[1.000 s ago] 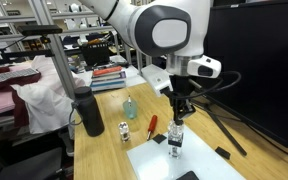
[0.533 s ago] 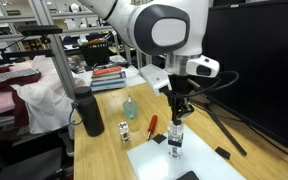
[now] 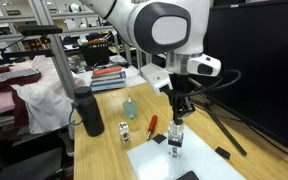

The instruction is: Put the silver lid on the crystal column

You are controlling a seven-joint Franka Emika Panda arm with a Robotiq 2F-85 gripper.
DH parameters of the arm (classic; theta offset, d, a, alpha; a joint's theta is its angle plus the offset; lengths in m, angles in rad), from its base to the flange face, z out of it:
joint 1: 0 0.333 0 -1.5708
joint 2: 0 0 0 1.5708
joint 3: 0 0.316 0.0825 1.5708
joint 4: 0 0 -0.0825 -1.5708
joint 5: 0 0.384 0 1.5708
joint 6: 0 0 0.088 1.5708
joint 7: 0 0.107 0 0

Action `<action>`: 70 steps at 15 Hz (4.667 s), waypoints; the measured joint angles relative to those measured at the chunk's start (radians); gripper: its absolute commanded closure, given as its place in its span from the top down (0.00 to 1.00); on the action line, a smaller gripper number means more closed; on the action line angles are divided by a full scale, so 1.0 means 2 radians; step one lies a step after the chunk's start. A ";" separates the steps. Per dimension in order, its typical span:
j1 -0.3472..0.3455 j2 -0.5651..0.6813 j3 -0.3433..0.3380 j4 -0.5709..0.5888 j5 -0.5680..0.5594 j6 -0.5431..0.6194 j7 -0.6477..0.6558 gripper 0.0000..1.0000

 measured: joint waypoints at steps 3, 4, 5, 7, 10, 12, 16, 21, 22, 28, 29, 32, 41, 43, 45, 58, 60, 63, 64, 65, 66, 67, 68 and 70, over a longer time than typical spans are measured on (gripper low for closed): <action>0.000 -0.004 0.001 0.000 0.000 0.000 0.000 0.03; 0.000 -0.004 0.001 -0.001 0.000 0.000 0.000 0.03; 0.000 -0.005 0.001 -0.001 0.000 0.000 0.000 0.03; 0.000 -0.005 0.001 -0.003 0.000 0.000 0.000 0.03; 0.000 -0.005 0.001 -0.005 0.000 0.000 0.000 0.03; 0.000 -0.005 0.000 -0.006 0.000 0.000 0.000 0.03; -0.001 -0.005 0.000 -0.011 0.001 0.000 0.000 0.03; -0.002 -0.005 0.000 -0.011 0.006 0.000 0.000 0.03; -0.002 -0.005 0.000 -0.011 0.006 0.000 0.000 0.03; -0.002 -0.005 -0.002 -0.011 0.005 0.000 0.000 0.03; -0.002 -0.004 -0.002 -0.011 0.005 0.000 0.000 0.03; -0.001 -0.004 -0.002 -0.011 0.005 0.000 0.001 0.03; 0.002 -0.004 -0.002 -0.010 -0.020 0.000 0.010 0.03; 0.003 -0.004 -0.001 -0.010 -0.022 0.000 0.010 0.03; 0.003 -0.004 -0.001 -0.010 -0.022 0.000 0.010 0.03; 0.003 -0.009 0.000 -0.012 -0.022 0.000 0.010 0.03; 0.003 -0.009 0.000 -0.013 -0.022 0.000 0.010 0.03; 0.003 -0.008 0.000 -0.015 -0.022 0.000 0.010 0.03; 0.003 -0.008 0.000 -0.015 -0.022 0.000 0.010 0.03; 0.003 -0.008 0.000 -0.015 -0.022 0.000 0.010 0.03; 0.003 -0.008 0.000 -0.015 -0.022 0.000 0.010 0.03; 0.003 -0.008 0.000 -0.015 -0.022 0.000 0.010 0.03; 0.003 -0.008 0.000 -0.015 -0.022 0.000 0.010 0.03; 0.003 -0.008 0.000 -0.015 -0.022 0.000 0.010 0.03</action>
